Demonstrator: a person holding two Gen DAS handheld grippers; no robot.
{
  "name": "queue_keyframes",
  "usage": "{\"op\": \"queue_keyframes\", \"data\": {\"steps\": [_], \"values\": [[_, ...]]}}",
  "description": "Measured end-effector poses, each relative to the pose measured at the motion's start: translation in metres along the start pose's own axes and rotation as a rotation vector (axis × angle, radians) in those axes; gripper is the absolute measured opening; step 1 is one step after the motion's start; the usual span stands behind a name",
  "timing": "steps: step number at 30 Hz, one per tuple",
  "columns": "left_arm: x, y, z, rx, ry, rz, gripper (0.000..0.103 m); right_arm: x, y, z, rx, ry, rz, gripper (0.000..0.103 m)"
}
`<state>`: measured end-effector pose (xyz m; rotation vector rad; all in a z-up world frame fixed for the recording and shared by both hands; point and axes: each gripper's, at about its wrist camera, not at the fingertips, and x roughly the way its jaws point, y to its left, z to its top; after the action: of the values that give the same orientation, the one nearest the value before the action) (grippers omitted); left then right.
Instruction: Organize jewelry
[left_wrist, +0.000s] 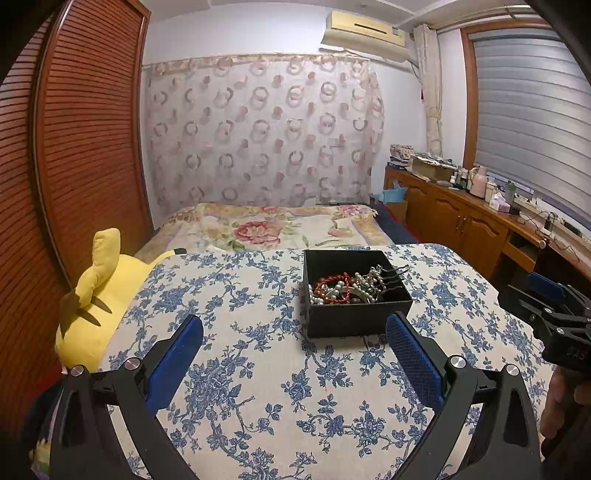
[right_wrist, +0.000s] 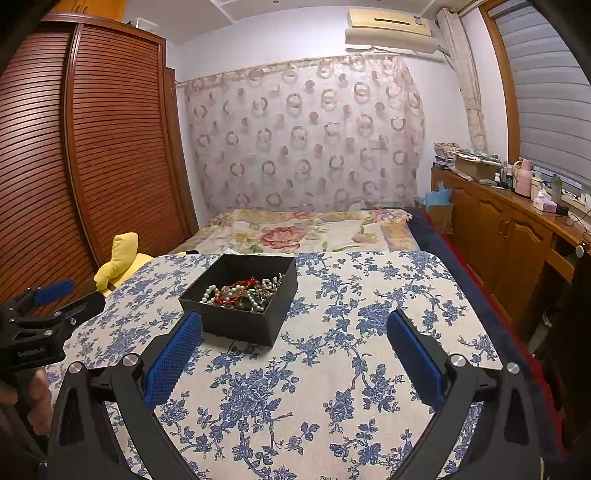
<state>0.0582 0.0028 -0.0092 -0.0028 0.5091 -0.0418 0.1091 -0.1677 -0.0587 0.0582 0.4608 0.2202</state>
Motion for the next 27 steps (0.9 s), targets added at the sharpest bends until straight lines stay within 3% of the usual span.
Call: {"op": "queue_keyframes", "data": {"steps": [27], "values": [[-0.004, -0.0033, 0.0051, 0.004, -0.007, -0.002, 0.096, -0.0001, -0.0043, 0.0003, 0.004, 0.002, -0.008, 0.101]]}}
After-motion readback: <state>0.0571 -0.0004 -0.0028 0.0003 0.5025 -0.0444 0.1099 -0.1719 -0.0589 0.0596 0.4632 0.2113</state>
